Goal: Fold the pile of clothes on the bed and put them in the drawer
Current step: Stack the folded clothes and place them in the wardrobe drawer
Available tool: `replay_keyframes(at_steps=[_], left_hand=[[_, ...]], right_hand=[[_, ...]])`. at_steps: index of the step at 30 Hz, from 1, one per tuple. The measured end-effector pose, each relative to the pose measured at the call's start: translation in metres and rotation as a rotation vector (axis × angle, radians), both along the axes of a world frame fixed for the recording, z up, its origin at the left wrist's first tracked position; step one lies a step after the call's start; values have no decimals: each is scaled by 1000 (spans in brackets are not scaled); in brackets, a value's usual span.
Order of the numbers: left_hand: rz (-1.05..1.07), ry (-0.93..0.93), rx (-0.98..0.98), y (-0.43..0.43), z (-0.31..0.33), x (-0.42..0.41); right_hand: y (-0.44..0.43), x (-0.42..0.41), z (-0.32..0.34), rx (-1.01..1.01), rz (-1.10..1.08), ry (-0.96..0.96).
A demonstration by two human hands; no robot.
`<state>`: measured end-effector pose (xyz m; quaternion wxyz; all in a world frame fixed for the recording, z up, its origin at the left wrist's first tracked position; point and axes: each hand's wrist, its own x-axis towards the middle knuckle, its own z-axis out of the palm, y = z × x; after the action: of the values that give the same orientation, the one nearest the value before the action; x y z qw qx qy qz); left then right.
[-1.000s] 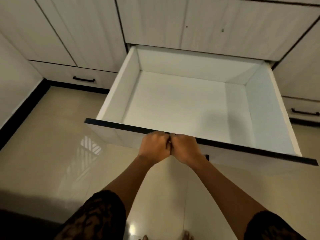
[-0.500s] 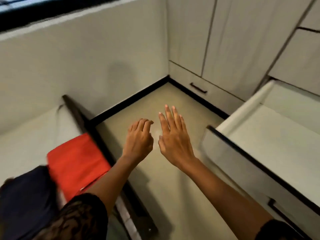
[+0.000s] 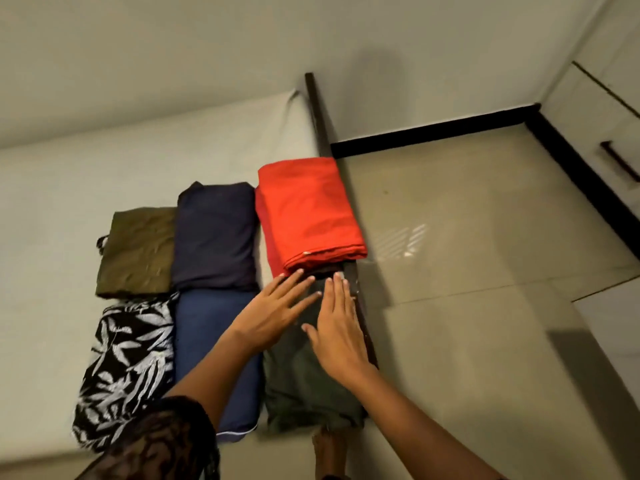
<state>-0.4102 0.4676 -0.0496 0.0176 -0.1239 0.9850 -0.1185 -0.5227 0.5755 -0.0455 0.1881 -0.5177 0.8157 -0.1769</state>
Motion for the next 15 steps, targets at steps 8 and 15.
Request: replay_keyframes(at_steps=[8,15], left_hand=[[-206,-258,-67,-13,-21,-25],[-50,-309,-42,-26,-68,17]], right_hand=[[6,10,-60,143,-183,-229],[-9,8,-61,227,-199,-319]])
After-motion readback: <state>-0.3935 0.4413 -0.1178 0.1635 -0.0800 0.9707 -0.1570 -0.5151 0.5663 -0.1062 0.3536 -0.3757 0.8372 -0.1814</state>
